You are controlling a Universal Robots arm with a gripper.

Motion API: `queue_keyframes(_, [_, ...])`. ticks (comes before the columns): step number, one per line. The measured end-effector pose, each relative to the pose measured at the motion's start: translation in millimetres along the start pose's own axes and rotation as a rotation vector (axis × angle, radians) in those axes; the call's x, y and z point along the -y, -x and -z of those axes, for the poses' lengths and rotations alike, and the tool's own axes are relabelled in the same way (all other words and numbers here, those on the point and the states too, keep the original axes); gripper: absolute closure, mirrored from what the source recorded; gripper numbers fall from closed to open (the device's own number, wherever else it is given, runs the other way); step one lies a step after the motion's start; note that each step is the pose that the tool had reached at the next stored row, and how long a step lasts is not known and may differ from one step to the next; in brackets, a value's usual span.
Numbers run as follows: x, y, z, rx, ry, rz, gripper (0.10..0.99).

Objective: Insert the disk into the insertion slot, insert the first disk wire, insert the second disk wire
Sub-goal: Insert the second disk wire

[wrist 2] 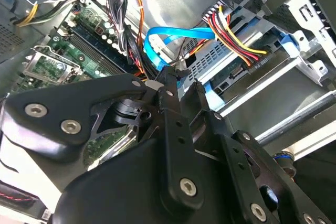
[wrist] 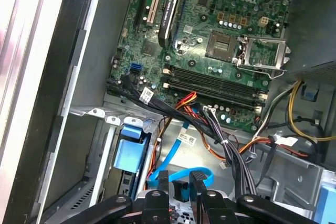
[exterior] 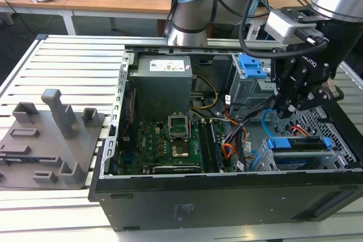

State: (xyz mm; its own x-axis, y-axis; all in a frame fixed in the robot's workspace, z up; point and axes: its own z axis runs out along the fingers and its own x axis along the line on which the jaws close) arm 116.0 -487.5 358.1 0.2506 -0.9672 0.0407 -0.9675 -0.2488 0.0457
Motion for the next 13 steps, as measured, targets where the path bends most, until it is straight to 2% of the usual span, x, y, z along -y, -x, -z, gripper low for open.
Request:
queue_keyframes(2, [0.1,0.1,-1.3,-0.0033,0.001,0.005,0.784])
queue_keyframes(5, [0.1,0.1,-1.5,-0.0033,0.001,0.005,0.784])
queue_keyframes(6, [0.1,0.1,-1.6,-0.0033,0.001,0.005,0.867])
queue_keyframes(7, [0.1,0.1,-1.7,-0.0034,0.001,0.005,0.867])
queue_keyframes(8, [0.1,0.1,-1.7,-0.0034,0.001,0.005,0.922])
queue_keyframes(13, [-0.3,-1.2,-2.2,-0.0033,0.001,0.005,0.922])
